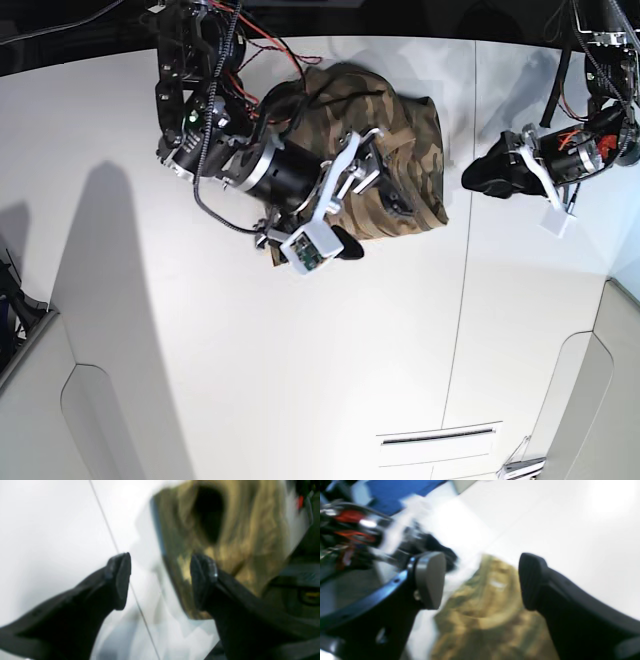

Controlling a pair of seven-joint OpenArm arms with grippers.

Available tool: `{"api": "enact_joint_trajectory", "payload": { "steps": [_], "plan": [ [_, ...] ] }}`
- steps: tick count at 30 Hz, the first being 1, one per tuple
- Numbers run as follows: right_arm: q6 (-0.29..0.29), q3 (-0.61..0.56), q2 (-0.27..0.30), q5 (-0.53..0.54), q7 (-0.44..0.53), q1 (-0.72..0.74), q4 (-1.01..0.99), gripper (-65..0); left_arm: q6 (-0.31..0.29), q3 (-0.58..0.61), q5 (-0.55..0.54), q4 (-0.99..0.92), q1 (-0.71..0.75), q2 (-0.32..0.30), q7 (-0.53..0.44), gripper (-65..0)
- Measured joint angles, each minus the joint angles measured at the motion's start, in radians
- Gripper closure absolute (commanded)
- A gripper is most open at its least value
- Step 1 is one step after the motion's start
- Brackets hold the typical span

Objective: Fold the T-shirt properly
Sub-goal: 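Grasp the strip end with the right gripper and fold it toward the left gripper, then grasp opposite edges of the folded bundle with both grippers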

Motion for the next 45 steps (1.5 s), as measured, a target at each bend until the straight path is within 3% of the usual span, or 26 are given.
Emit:
{"api": "enact_joint_trajectory", "payload": {
  "steps": [2, 4, 7, 10, 15, 21, 25, 31, 38, 45],
  "plan": [
    [-0.001, 0.061, 0.0, -0.021, -0.003, 0.024, 0.0, -19.2, 0.0, -0.055, -0.063, 0.034, 0.0, 0.007, 0.027, -36.6],
    [-0.008, 0.132, 0.001, -0.042, -0.002, 0.052, 0.0, 0.0, 0.0, -0.09, -0.134, 0.068, 0.0, 0.007, 0.077, -26.9],
    [-0.008, 0.233, 0.0, -0.043, 0.001, 0.075, 0.0, 0.0, -0.001, -0.103, -0.225, 0.111, 0.0, 0.005, 0.182, -10.2],
    [-0.007, 0.319, -0.004, -0.042, 0.008, 0.088, -0.006, 0.0, -0.001, -0.083, -0.217, 0.124, 0.0, 0.016, 0.212, -2.0],
    [-0.006, 0.412, -0.004, -0.039, 0.067, 0.103, -0.068, 0.0, 0.0, 0.077, -0.218, 0.126, 0.0, 0.026, 0.206, -1.5],
    [0.018, 0.416, -0.004, 0.02, 0.14, 0.138, -0.291, 0.0, 0.0, 0.309, -0.216, 0.126, 0.0, 0.09, 0.2, -1.5],
    [0.025, 0.394, -0.003, 0.021, 0.145, 0.224, -0.52, 0.0, 0.0, 0.387, -0.09, 0.126, 0.0, 0.101, 0.15, -1.5],
    [0.023, 0.346, 0.025, 0.018, 0.145, 0.291, -0.747, 0.0, 0.0, 0.406, 0.07, 0.126, 0.0, 0.093, 0.099, -1.5],
    [0.023, 0.335, 0.031, 0.051, 0.126, 0.294, -0.749, 0.0, 0.0, 0.406, 0.237, 0.126, 0.0, 0.027, -0.027, -1.5],
    [0.026, 0.335, 0.032, 0.116, 0.065, 0.294, -0.749, 0.0, 0.0, 0.406, 0.298, 0.126, -0.003, -0.019, -0.042, -1.5]
  ]
}}
